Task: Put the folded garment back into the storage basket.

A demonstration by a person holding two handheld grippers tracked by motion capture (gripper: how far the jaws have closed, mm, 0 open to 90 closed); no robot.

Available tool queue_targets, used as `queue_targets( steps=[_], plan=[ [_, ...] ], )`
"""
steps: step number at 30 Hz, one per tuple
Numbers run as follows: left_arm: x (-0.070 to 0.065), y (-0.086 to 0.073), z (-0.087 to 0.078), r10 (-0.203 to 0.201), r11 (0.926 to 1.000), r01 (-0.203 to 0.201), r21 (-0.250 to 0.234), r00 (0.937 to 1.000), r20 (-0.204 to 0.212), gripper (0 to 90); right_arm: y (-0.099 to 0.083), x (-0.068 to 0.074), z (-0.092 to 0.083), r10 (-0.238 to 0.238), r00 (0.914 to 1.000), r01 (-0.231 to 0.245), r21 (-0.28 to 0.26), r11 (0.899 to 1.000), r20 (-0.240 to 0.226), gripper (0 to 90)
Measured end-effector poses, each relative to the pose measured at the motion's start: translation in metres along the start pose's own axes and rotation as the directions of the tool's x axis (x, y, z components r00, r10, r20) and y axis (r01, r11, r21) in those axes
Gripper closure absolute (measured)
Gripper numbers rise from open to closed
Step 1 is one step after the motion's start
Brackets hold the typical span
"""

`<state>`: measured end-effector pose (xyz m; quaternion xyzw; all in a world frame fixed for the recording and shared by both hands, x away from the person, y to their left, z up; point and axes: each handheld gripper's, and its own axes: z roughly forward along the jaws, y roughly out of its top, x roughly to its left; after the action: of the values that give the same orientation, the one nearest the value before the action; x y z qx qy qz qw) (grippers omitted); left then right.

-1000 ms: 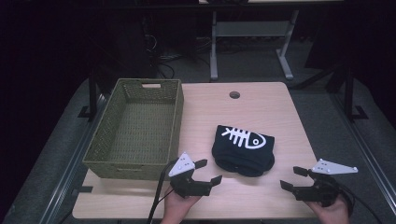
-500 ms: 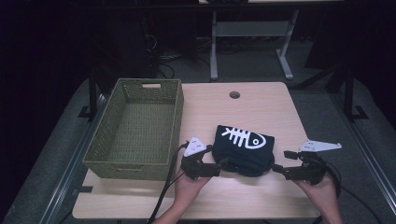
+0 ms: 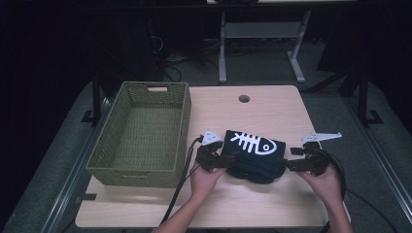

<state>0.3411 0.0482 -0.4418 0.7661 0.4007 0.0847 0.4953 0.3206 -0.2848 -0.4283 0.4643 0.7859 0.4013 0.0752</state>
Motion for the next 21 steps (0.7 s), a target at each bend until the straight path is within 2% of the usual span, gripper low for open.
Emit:
queue_targets(
  steps=[1, 3, 5, 7, 9, 12, 13, 14, 16, 21],
  plan=[
    [0.002, 0.000, 0.003, -0.019, 0.9998, 0.019, 0.011, 0.9998, -0.001, 20.2, 0.001, -0.001, 0.002, 0.006, 1.0000, -0.006, 0.003, 1.000, -0.001, 18.6],
    [0.004, 0.000, 0.006, -0.027, 0.9995, 0.027, 0.017, 0.9996, -0.007, 20.2, 0.001, -0.003, 0.005, 0.010, 1.0000, -0.010, 0.005, 1.000, 0.001, 18.6],
    [0.008, 0.000, 0.010, -0.043, 0.9988, 0.043, 0.021, 0.9988, -0.025, 20.5, 0.001, -0.006, 0.013, 0.012, 0.9998, -0.012, 0.031, 0.999, 0.014, 18.6],
    [0.017, -0.001, 0.018, -0.094, 0.9945, 0.095, 0.045, 0.9953, -0.023, 21.0, 0.000, -0.009, 0.018, 0.033, 0.9994, -0.033, 0.043, 0.999, 0.010, 18.7],
    [0.022, -0.002, 0.022, -0.102, 0.9926, 0.105, 0.062, 0.9939, -0.041, 21.0, -0.001, -0.012, 0.022, 0.051, 0.9987, -0.051, 0.046, 0.998, 0.005, 19.0],
    [0.027, -0.004, 0.027, -0.133, 0.9862, 0.136, 0.094, 0.9904, -0.037, 22.7, -0.002, -0.014, 0.030, 0.057, 0.9982, -0.058, 0.067, 0.996, 0.021, 20.1],
    [0.027, -0.004, 0.027, -0.133, 0.9862, 0.136, 0.094, 0.9904, -0.037, 22.8, -0.002, -0.014, 0.030, 0.057, 0.9982, -0.058, 0.067, 0.996, 0.021, 20.1],
    [0.029, -0.006, 0.030, -0.142, 0.9818, 0.145, 0.122, 0.9893, -0.035, 23.3, -0.003, -0.015, 0.034, 0.066, 0.9976, -0.067, 0.077, 0.995, 0.021, 21.7],
    [0.030, -0.008, 0.031, -0.153, 0.9798, 0.155, 0.126, 0.9878, -0.030, 24.0, -0.004, -0.016, 0.037, 0.073, 0.9972, -0.074, 0.074, 0.995, 0.017, 23.5],
    [0.031, -0.012, 0.034, -0.149, 0.9798, 0.148, 0.135, 0.9889, -0.001, 30.4, -0.007, -0.016, 0.042, 0.102, 0.9944, -0.104, 0.097, 0.990, 0.029, 27.8]
  ],
)
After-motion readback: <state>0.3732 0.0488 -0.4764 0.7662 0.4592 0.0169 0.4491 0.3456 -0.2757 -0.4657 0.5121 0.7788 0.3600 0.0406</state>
